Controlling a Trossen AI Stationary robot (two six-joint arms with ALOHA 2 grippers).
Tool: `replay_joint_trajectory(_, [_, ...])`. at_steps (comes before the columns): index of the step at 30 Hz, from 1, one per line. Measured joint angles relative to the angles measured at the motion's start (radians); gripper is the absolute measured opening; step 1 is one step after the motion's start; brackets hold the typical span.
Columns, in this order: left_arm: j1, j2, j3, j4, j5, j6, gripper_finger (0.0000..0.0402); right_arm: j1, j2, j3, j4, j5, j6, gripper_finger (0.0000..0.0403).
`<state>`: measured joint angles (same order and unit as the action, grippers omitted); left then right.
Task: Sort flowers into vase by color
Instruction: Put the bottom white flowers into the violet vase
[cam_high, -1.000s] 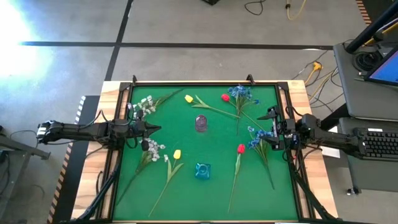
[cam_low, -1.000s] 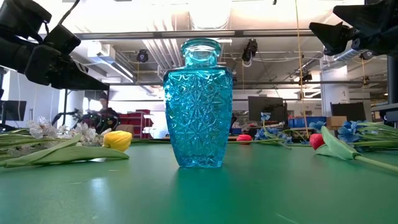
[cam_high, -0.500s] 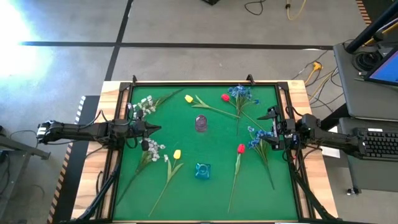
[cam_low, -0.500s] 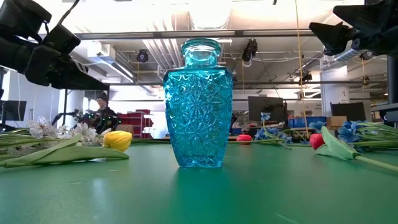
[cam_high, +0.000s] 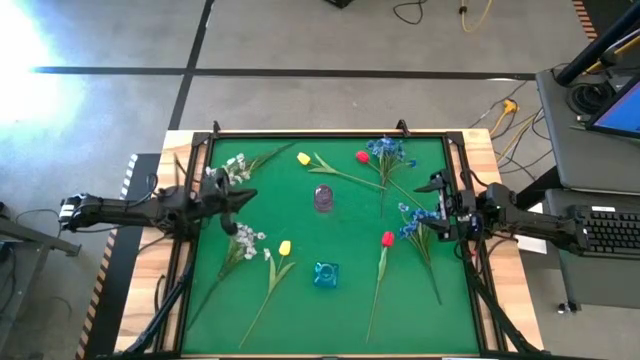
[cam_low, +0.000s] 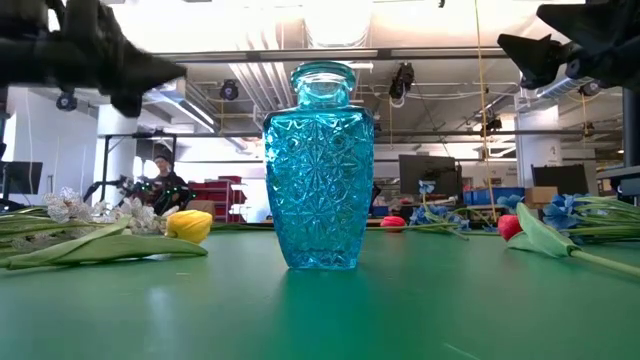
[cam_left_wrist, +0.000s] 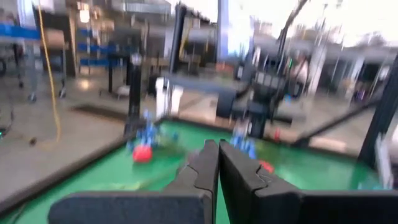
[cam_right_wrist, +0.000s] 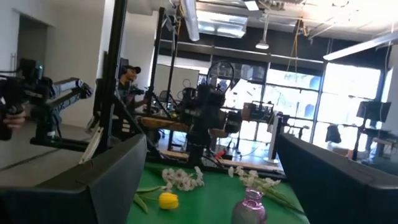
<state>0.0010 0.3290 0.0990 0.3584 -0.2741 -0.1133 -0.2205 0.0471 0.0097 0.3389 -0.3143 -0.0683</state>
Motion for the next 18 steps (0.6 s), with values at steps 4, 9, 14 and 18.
replay_joint_trajectory(4, [0.0, 0.0, 0.0, 0.112, 0.0, -0.001, 0.0, 0.0, 0.0, 0.0, 0.002, 0.0, 0.041, 0.0354])
replay_joint_trajectory(9, [0.0, 0.003, 0.0, 0.167, 0.0, -0.001, 0.0, 0.0, 0.0, 0.0, 0.003, 0.0, 0.023, 0.0354])
replay_joint_trajectory(14, [0.0, 0.018, 0.0, 0.209, -0.005, -0.001, 0.0, 0.0, 0.0, 0.0, 0.003, 0.0, 0.016, 0.0354])
replay_joint_trajectory(18, [0.0, 0.044, 0.0, 0.244, -0.005, -0.001, 0.0, 0.0, 0.0, 0.0, 0.003, 0.0, 0.016, 0.0354])
